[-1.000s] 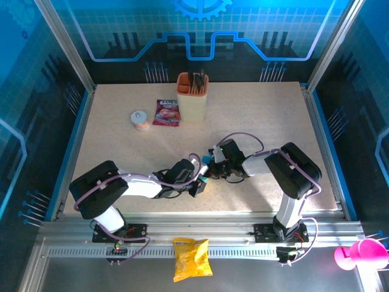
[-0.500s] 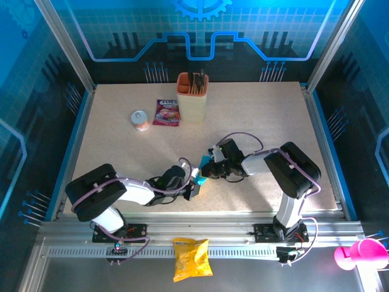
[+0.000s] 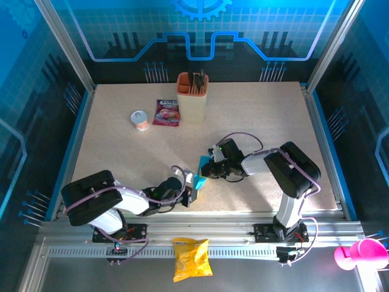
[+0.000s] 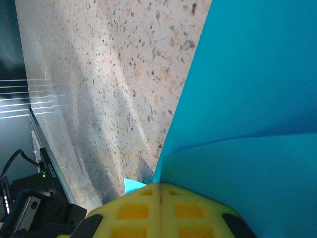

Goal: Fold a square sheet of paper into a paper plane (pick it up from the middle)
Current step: Fold the wing for the fifth time at the center of the table.

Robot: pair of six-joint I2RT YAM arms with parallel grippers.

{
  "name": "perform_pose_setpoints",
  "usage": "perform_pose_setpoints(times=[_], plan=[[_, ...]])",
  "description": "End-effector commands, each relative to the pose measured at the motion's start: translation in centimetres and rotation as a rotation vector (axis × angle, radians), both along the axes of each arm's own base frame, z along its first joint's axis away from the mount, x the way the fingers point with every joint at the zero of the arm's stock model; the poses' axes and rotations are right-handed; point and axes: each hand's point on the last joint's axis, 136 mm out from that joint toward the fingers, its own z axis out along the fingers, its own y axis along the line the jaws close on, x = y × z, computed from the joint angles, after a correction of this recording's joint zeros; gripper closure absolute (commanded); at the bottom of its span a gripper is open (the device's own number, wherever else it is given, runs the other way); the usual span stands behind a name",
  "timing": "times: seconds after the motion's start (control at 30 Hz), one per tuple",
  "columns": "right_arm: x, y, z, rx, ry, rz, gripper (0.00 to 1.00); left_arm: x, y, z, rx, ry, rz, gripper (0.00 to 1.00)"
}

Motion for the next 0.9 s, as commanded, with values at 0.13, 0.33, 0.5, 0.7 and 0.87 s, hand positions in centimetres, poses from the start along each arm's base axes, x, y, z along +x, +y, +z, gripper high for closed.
perform_pose_setpoints(times=[0.13, 0.33, 0.5, 0.7, 0.87], plan=[[-3.8, -5.9, -7.8, -0.332, 0.175, -0.086, 1.00, -8.7, 5.7, -7.7, 0.222, 0.345, -0.023, 1.00], [-4.1, -6.1, -7.9, -0.333, 0.177, -0.084, 1.00, -6.3, 3.4, -2.6, 0.201, 0.200, -0.058, 1.00], [-4.1, -6.1, -8.2, -0.331, 0.183, -0.085, 1.00, -1.9, 1.9, 3.1, 0.102, 0.077, -0.039, 1.00], [-4.2, -6.1, -8.3, -0.329, 0.184, -0.085, 1.00, 1.8, 0.6, 5.6, 0.064, 0.018, -0.068, 1.00], [-4.2, -6.1, -8.3, -0.325, 0.186, -0.087, 1.00, 2.8, -1.5, 5.5, 0.062, 0.008, -0.131, 1.00]])
